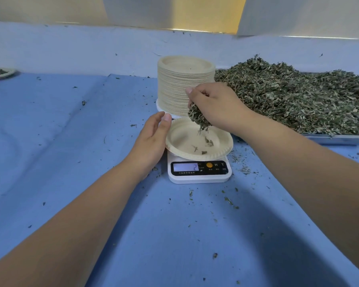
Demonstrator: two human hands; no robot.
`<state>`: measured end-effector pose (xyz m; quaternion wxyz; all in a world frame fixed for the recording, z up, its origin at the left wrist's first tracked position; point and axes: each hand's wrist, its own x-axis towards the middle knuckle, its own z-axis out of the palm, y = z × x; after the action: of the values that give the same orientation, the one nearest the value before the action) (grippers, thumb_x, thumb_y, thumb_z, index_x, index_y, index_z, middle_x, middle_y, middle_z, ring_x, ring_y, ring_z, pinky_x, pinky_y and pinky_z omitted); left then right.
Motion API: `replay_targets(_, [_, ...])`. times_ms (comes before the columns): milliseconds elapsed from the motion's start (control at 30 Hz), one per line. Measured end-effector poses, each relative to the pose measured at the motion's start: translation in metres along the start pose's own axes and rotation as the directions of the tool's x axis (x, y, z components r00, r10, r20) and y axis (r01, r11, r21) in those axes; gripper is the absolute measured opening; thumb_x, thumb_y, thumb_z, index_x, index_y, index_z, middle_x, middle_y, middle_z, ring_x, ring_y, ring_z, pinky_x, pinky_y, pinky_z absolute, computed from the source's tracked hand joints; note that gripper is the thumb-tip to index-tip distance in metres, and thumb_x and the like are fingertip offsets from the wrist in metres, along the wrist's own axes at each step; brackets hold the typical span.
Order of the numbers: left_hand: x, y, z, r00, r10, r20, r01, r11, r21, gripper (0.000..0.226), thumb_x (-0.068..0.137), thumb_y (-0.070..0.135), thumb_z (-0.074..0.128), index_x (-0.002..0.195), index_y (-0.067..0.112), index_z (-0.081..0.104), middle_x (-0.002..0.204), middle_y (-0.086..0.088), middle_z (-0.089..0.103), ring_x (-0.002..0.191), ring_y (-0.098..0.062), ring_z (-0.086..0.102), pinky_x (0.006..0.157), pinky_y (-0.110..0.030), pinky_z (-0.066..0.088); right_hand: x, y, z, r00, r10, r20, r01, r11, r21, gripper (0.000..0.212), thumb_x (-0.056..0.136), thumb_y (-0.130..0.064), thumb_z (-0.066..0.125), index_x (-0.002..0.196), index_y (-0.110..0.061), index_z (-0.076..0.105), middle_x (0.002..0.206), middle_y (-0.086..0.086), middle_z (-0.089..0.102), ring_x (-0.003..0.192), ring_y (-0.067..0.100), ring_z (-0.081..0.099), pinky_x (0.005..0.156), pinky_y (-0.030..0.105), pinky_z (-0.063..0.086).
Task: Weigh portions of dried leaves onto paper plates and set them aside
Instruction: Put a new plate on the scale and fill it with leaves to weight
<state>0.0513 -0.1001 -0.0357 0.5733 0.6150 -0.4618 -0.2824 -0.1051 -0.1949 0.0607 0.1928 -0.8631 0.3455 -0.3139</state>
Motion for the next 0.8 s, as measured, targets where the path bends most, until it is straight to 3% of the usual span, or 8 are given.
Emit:
replay_targets(100, [0.001, 0.001, -0.001, 1.0, -0.026, 0.009, 0.025, 1.0, 0.007, 0.037, 0.102, 0.067, 0.034, 0.131, 0.048, 0.047, 0.099, 0.059, 0.05, 0.094, 0.041, 0.041, 0.084, -0.007, 0.031, -0.003, 0.0, 0.0, 0.999, 0.005, 0.036, -0.004, 1.0, -0.026, 0.05, 0.105, -0.042, 0.046, 0.093, 0.002, 0.067, 0.043, -0.014, 0.045, 0.044, 0.002, 0.042, 0.054, 0.028, 0.033])
replay_targets(200, [0.0, 0.002, -0.002, 0.999, -0.031, 0.016, 0.031, 0.999, -0.014, 0.043, 0.103, 0.066, 0.031, 0.138, 0.046, 0.046, 0.107, 0.052, 0.048, 0.092, 0.042, 0.039, 0.085, -0.009, 0.031, -0.007, 0.002, -0.002, 0.997, -0.028, 0.066, 0.031, 0.999, -0.03, 0.05, 0.104, -0.044, 0.049, 0.091, 0.001, 0.065, 0.05, -0.009, 0.046, 0.046, 0.005, 0.044, 0.055, 0.029, 0.041])
replay_targets(300, [-0.001, 0.003, -0.001, 0.999, -0.031, 0.019, 0.031, 1.0, -0.006, 0.042, 0.104, 0.065, 0.031, 0.137, 0.046, 0.047, 0.108, 0.049, 0.047, 0.094, 0.04, 0.04, 0.089, -0.01, 0.031, -0.007, 0.005, -0.001, 0.997, -0.037, 0.064, 0.04, 0.997, -0.059, 0.047, 0.103, -0.044, 0.051, 0.088, -0.001, 0.065, 0.057, -0.007, 0.045, 0.051, 0.006, 0.04, 0.058, 0.029, 0.036])
replay_targets(400, [0.0, 0.002, -0.002, 0.999, -0.035, 0.032, 0.036, 0.999, -0.013, 0.048, 0.103, 0.067, 0.03, 0.142, 0.044, 0.046, 0.112, 0.047, 0.046, 0.1, 0.036, 0.039, 0.098, -0.019, 0.033, -0.008, 0.007, -0.002, 0.995, -0.026, 0.099, 0.029, 0.999, -0.031, 0.039, 0.101, -0.044, 0.053, 0.089, -0.011, 0.069, 0.065, -0.009, 0.058, 0.057, 0.002, 0.05, 0.059, 0.025, 0.043])
replay_targets(500, [0.0, 0.002, -0.002, 0.999, -0.035, 0.035, 0.035, 0.999, -0.019, 0.04, 0.104, 0.065, 0.031, 0.136, 0.047, 0.046, 0.111, 0.047, 0.047, 0.094, 0.041, 0.04, 0.093, -0.015, 0.033, -0.01, 0.007, -0.001, 0.992, -0.021, 0.121, 0.023, 1.0, -0.015, 0.033, 0.101, -0.043, 0.053, 0.089, -0.018, 0.071, 0.084, -0.001, 0.071, 0.08, 0.015, 0.066, 0.075, 0.032, 0.052])
replay_targets(567, [0.0, 0.002, -0.002, 0.999, -0.04, 0.034, 0.041, 0.999, -0.022, 0.034, 0.104, 0.064, 0.031, 0.13, 0.049, 0.046, 0.108, 0.048, 0.048, 0.092, 0.041, 0.04, 0.092, -0.014, 0.033, -0.012, 0.007, 0.0, 0.991, -0.021, 0.129, 0.021, 1.0, 0.001, 0.032, 0.101, -0.042, 0.054, 0.09, -0.017, 0.071, 0.088, 0.004, 0.072, 0.083, 0.021, 0.066, 0.076, 0.034, 0.052])
replay_targets(700, [0.001, 0.001, -0.002, 0.999, -0.042, 0.029, 0.042, 0.999, -0.015, 0.033, 0.104, 0.065, 0.032, 0.129, 0.05, 0.047, 0.108, 0.047, 0.049, 0.095, 0.039, 0.042, 0.095, -0.018, 0.034, -0.015, 0.009, -0.002, 0.99, -0.039, 0.136, 0.037, 0.999, 0.02, 0.029, 0.101, -0.04, 0.055, 0.092, -0.018, 0.071, 0.092, 0.008, 0.071, 0.076, 0.014, 0.062, 0.073, 0.029, 0.051])
replay_targets(800, [0.001, 0.001, -0.002, 0.998, -0.061, 0.029, 0.061, 0.998, -0.007, 0.039, 0.102, 0.067, 0.032, 0.134, 0.049, 0.047, 0.113, 0.045, 0.047, 0.107, 0.028, 0.041, 0.105, -0.026, 0.034, -0.018, 0.012, -0.005, 0.991, -0.042, 0.124, 0.028, 0.994, 0.107, 0.025, 0.1, -0.038, 0.056, 0.092, -0.021, 0.072, 0.093, 0.01, 0.071, 0.09, 0.027, 0.067, 0.08, 0.042, 0.054])
